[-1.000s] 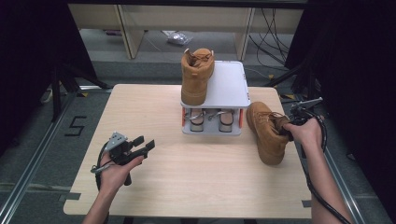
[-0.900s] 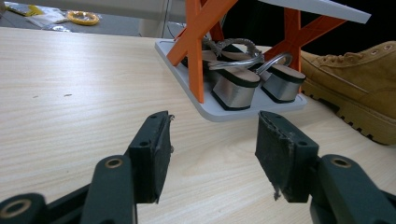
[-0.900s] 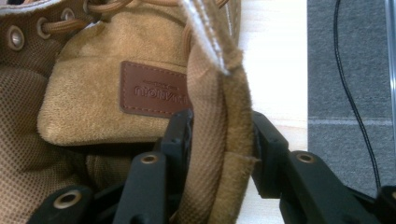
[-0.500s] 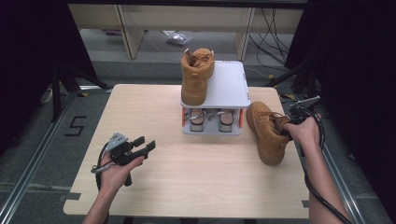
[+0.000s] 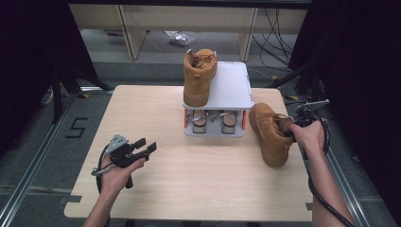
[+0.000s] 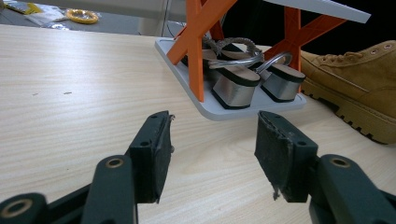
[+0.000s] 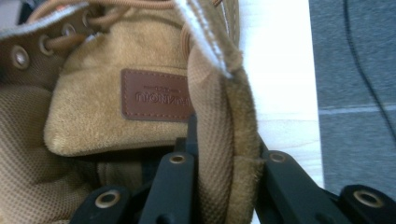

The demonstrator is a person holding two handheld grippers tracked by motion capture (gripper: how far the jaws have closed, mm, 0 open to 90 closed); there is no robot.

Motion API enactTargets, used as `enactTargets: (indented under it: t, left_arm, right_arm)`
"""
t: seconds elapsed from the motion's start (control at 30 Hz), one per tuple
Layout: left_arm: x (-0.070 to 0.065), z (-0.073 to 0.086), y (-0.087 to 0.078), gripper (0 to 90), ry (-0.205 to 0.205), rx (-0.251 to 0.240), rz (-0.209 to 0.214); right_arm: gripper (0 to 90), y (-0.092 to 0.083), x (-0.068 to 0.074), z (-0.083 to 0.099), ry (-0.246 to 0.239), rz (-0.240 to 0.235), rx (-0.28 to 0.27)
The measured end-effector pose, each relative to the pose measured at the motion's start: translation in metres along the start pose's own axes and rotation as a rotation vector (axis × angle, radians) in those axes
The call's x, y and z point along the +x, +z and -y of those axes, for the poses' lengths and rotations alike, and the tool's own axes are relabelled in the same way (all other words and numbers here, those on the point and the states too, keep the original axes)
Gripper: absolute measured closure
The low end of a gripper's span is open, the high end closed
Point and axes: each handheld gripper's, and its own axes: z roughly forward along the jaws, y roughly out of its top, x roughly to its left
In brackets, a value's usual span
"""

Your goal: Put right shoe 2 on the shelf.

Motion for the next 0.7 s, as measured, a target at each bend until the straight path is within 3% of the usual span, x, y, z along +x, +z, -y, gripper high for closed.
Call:
enactTargets:
  t: [0.03, 0.07, 0.1, 0.17, 0.2, 0.23, 0.27, 0.3, 0.33, 0.37, 0.43, 0.47, 0.5, 0.57, 0.67, 0.7]
  left_arm:
    - [0.000, 0.000, 0.000, 44.9, 0.002, -0.001, 0.000]
    - [0.000, 0.000, 0.000, 44.9, 0.001, 0.000, 0.000]
    - [0.000, 0.000, 0.000, 44.9, 0.002, -0.001, -0.001]
    - [0.000, 0.000, 0.000, 44.9, 0.000, 0.000, -0.001]
    - [0.000, 0.000, 0.000, 44.9, -0.003, -0.001, 0.000]
    - [0.000, 0.000, 0.000, 44.9, -0.001, -0.001, 0.001]
    - [-0.001, 0.000, 0.000, 44.9, 0.000, -0.002, 0.002]
    - [0.000, 0.000, 0.000, 44.9, 0.002, -0.001, 0.003]
    - [0.000, 0.000, 0.000, 44.9, 0.002, -0.004, 0.001]
    - [0.000, 0.000, 0.000, 44.9, 0.001, -0.005, 0.000]
    - [0.000, 0.000, -0.001, 44.9, 0.001, -0.004, -0.001]
    - [0.000, 0.000, -0.001, 44.9, 0.001, -0.004, -0.001]
    - [0.000, 0.000, 0.000, 44.9, 0.000, -0.004, -0.002]
    - [0.000, 0.000, 0.000, 44.9, -0.001, -0.002, -0.001]
    - [0.001, 0.000, 0.000, 44.9, -0.003, -0.002, -0.003]
    - [0.001, 0.000, 0.000, 44.9, -0.003, -0.007, 0.003]
  right_arm:
    - [81.1, 0.000, -0.002, 0.000, 0.010, -0.015, -0.012]
    - [81.2, 0.000, -0.005, 0.000, -0.014, -0.017, -0.027]
    - [81.4, 0.000, -0.004, 0.001, 0.039, -0.037, -0.042]
    - [81.5, -0.002, -0.005, 0.001, 0.028, -0.040, -0.032]
    - [81.9, -0.004, -0.007, 0.001, 0.070, -0.062, -0.032]
    - [82.0, -0.005, -0.008, 0.001, 0.081, -0.082, -0.036]
    - [82.0, -0.005, -0.012, 0.001, 0.057, -0.086, -0.049]
    - [82.1, -0.006, -0.011, 0.001, 0.100, -0.095, -0.039]
    - [82.2, -0.006, -0.014, 0.002, 0.092, -0.108, -0.053]
    - [82.3, -0.008, -0.014, 0.002, 0.122, -0.123, -0.051]
    - [82.4, -0.008, -0.019, 0.004, 0.122, -0.151, -0.075]
    - [82.5, -0.009, -0.022, 0.004, 0.099, -0.147, -0.077]
    - [82.5, -0.011, -0.021, 0.004, 0.155, -0.173, -0.071]
    - [82.5, -0.012, -0.023, 0.004, 0.133, -0.170, -0.083]
    - [82.5, -0.015, -0.024, 0.004, 0.151, -0.184, -0.084]
    - [82.5, -0.016, -0.023, 0.004, 0.182, -0.198, -0.076]
